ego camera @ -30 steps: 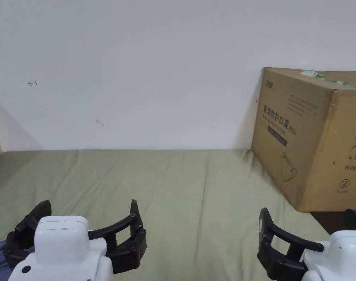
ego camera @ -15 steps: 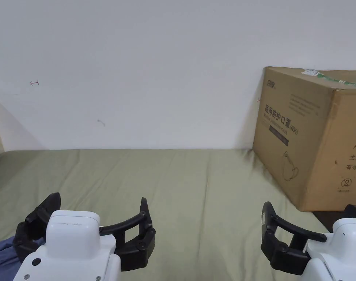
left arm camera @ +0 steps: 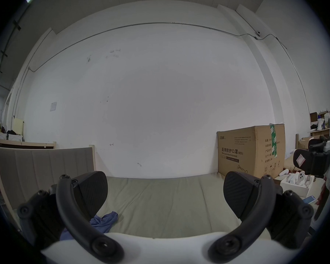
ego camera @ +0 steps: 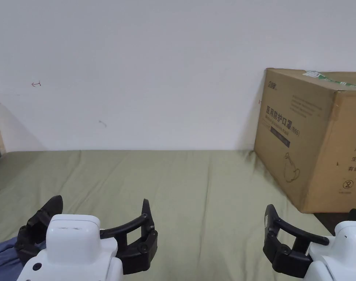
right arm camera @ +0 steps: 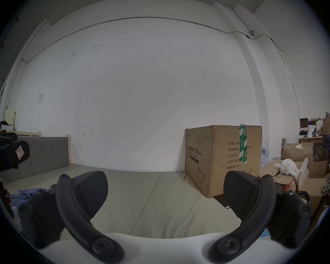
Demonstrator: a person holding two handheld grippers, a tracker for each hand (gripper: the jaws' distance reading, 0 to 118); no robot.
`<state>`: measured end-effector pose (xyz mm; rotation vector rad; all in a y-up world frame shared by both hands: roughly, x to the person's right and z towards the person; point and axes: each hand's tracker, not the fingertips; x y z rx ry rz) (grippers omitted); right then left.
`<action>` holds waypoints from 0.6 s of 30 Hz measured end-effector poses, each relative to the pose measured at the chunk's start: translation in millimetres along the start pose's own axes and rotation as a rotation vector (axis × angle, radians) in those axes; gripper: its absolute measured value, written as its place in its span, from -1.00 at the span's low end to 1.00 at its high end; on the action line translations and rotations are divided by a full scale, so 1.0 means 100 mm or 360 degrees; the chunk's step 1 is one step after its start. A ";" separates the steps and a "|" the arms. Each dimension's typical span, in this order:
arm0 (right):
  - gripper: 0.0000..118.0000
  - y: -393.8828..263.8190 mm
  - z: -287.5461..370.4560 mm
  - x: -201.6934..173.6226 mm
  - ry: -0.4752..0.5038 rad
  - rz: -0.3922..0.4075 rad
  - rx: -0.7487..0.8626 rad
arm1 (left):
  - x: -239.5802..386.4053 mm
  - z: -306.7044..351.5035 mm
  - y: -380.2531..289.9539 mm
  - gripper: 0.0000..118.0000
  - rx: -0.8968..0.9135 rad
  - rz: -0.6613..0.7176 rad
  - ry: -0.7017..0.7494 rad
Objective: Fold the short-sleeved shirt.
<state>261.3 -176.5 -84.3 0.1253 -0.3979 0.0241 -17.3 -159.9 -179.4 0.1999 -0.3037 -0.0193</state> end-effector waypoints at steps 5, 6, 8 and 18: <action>1.00 -0.03 0.01 0.00 0.0049 -0.0020 -0.0075 | 0.01 0.01 0.00 1.00 -0.0020 -0.0019 0.0003; 1.00 -0.03 0.02 0.02 0.0092 -0.0051 -0.0077 | 0.02 0.02 0.01 1.00 -0.0020 -0.0022 0.0004; 1.00 -0.02 0.05 0.03 0.0089 -0.0088 -0.0035 | 0.02 0.02 0.01 1.00 -0.0027 -0.0026 0.0019; 0.42 0.01 0.13 -0.01 0.0202 0.0030 0.0007 | 0.06 0.06 0.06 0.34 -0.0059 -0.0116 -0.0073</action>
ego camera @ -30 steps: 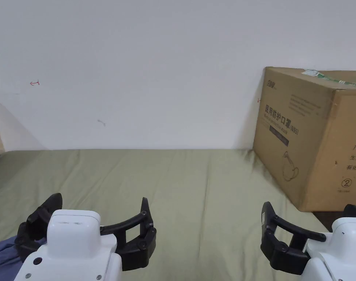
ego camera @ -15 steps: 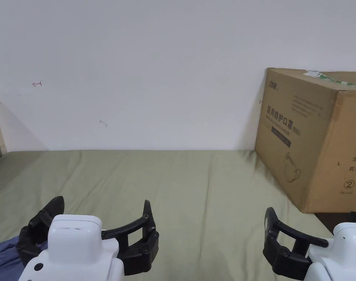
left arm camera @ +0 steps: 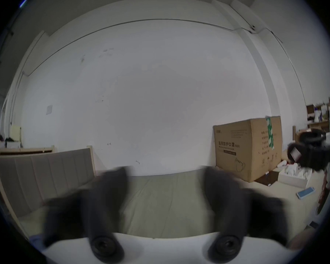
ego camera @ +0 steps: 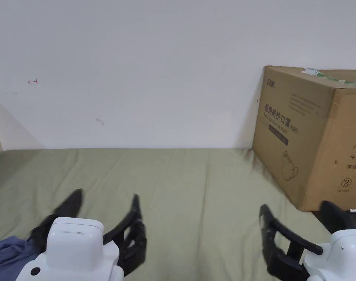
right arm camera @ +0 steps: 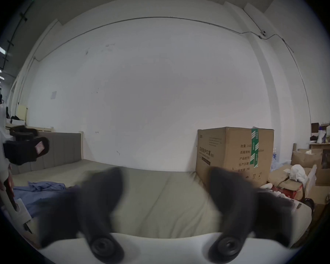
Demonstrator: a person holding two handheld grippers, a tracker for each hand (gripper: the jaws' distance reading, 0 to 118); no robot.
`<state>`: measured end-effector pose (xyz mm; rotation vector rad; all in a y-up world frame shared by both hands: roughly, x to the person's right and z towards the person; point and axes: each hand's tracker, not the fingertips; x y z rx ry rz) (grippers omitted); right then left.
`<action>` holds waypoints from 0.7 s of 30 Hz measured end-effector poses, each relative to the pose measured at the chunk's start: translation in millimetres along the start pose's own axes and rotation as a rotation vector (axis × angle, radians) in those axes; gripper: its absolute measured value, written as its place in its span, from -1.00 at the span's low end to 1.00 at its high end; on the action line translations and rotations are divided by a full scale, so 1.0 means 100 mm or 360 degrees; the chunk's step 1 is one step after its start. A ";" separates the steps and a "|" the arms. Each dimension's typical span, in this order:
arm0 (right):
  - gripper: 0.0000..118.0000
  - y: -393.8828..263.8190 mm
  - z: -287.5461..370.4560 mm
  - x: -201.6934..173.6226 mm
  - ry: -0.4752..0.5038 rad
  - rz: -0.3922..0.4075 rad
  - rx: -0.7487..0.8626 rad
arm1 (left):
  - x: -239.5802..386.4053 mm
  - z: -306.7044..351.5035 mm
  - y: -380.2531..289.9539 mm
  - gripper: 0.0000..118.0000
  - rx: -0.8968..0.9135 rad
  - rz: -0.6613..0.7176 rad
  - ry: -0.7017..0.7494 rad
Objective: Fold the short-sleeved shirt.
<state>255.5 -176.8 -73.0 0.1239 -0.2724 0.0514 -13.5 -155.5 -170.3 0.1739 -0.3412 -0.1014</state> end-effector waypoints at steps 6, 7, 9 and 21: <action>-0.99 0.00 -0.02 0.05 -0.0086 -0.0049 -0.0106 | 0.00 -0.02 -0.05 -1.00 -0.0071 0.0012 -0.0089; -0.99 -0.03 -0.02 0.06 -0.0101 -0.0034 -0.0115 | 0.01 -0.03 -0.06 -1.00 -0.0073 0.0011 -0.0085; -0.99 -0.04 -0.03 0.11 -0.0064 -0.0057 -0.0124 | -0.01 -0.03 -0.09 -1.00 -0.0085 0.0032 -0.0085; -0.99 -0.05 -0.63 -1.31 0.0759 -0.0262 -0.0284 | -1.55 0.82 -0.22 -1.00 -0.0278 -0.0028 0.0663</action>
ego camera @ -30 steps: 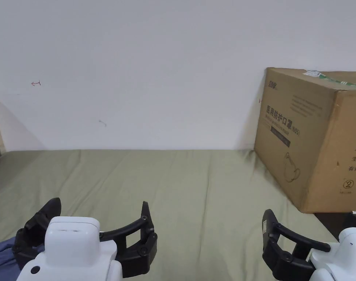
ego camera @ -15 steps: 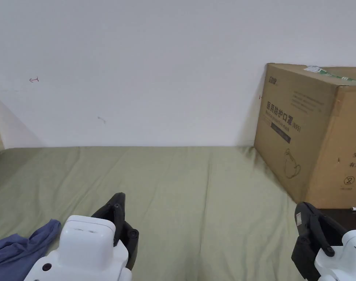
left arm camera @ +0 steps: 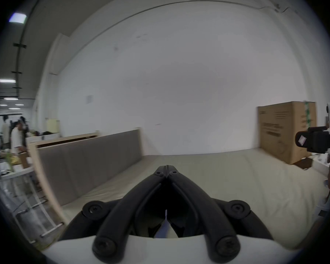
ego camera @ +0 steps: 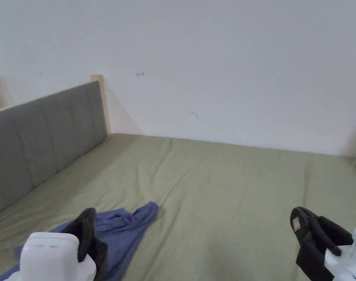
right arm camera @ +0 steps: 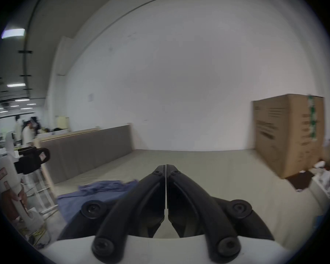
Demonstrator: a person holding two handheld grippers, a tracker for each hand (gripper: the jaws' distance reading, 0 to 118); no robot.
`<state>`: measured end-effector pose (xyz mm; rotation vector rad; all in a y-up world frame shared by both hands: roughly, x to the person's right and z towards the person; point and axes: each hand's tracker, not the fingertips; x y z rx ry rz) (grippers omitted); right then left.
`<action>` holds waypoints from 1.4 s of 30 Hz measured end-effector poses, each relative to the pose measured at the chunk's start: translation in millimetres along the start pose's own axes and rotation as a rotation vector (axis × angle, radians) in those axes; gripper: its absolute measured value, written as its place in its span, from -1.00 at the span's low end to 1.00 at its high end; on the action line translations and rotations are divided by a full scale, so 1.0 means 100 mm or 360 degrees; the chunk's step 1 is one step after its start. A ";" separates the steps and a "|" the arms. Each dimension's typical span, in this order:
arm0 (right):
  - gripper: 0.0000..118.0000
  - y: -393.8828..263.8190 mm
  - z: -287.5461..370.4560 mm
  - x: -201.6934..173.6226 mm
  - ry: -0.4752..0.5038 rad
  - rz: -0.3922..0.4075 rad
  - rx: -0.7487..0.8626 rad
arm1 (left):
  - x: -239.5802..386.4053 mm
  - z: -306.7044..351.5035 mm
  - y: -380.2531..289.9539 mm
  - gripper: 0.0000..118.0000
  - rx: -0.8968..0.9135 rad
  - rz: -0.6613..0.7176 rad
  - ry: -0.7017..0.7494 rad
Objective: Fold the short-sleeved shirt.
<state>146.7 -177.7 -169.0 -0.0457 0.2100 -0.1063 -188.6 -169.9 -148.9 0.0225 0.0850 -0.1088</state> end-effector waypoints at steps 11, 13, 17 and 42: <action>-0.99 -0.03 -0.19 -0.28 0.0172 0.0047 -0.0079 | -0.45 -0.15 -0.04 -1.00 0.0101 0.0092 0.0193; -0.99 -0.03 -0.17 -0.14 0.0132 0.0004 -0.0141 | -0.50 -0.65 0.00 -1.00 -0.0098 0.0036 0.0045; -0.99 -0.12 -0.19 0.10 0.0040 -0.0031 -0.0271 | -0.55 -1.88 -0.51 -0.98 -0.0790 0.0216 -0.0440; -0.99 -0.65 -0.42 0.34 0.0031 0.0027 -0.0651 | -0.11 -3.38 -2.44 0.80 -0.1575 0.0034 -0.0347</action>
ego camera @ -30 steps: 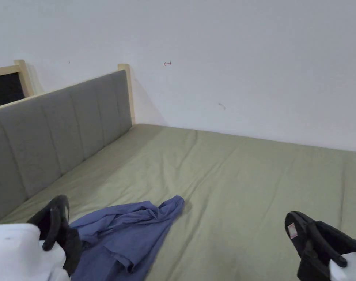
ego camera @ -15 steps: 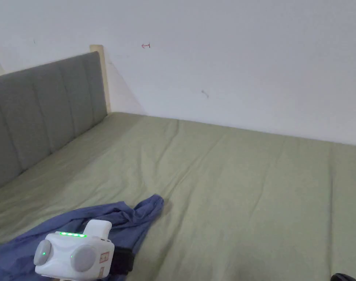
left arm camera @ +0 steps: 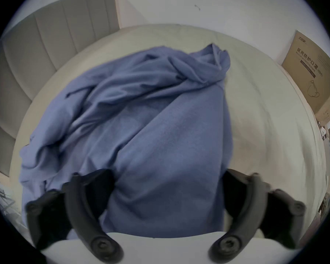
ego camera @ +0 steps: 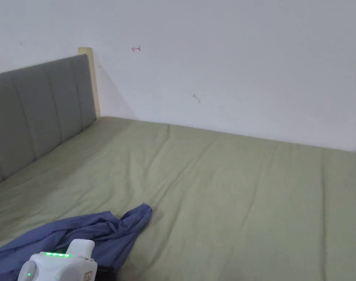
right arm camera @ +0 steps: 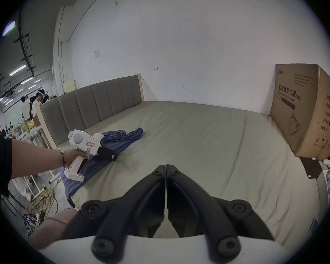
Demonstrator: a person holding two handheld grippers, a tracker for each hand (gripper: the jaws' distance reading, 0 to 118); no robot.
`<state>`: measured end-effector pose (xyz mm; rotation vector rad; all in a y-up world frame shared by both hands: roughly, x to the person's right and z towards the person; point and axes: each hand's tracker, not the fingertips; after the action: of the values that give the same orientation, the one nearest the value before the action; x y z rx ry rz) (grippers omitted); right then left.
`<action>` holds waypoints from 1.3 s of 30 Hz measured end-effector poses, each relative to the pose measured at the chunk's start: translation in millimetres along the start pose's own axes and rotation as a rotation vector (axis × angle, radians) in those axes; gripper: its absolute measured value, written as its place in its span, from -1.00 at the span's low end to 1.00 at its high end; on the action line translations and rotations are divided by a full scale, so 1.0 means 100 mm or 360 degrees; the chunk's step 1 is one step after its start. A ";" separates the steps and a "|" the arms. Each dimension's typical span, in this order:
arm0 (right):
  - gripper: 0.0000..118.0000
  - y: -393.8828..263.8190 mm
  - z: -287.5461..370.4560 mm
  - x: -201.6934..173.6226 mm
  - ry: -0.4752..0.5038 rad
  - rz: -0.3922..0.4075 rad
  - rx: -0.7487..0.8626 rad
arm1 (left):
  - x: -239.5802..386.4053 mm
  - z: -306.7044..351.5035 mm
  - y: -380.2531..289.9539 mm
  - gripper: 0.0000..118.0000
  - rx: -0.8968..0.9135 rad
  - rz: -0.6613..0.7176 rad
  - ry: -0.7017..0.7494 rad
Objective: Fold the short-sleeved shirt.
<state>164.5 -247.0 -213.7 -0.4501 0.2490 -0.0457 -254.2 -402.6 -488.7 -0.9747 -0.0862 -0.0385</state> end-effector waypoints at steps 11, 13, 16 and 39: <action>-0.99 0.08 0.36 0.06 -0.0017 -0.0047 0.0046 | -0.13 1.33 0.15 -0.84 0.0379 -0.0105 -0.0039; -0.99 0.09 0.47 0.07 -0.0021 -0.0036 0.0079 | -0.17 1.79 0.29 -0.84 0.0543 -0.0064 -0.0030; -0.99 0.12 0.64 0.09 -0.0035 -0.0037 0.0136 | -0.07 2.52 0.47 -0.84 0.0819 -0.0162 -0.0094; -0.99 -0.13 2.19 1.02 -0.0600 -0.0270 0.0487 | 4.09 2.76 -0.09 -0.84 0.0151 -0.1091 -0.1230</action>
<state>318.2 -175.4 -40.4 -0.1677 -0.1673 -0.1606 136.9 -176.4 -290.4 -0.7812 -1.1208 -0.2830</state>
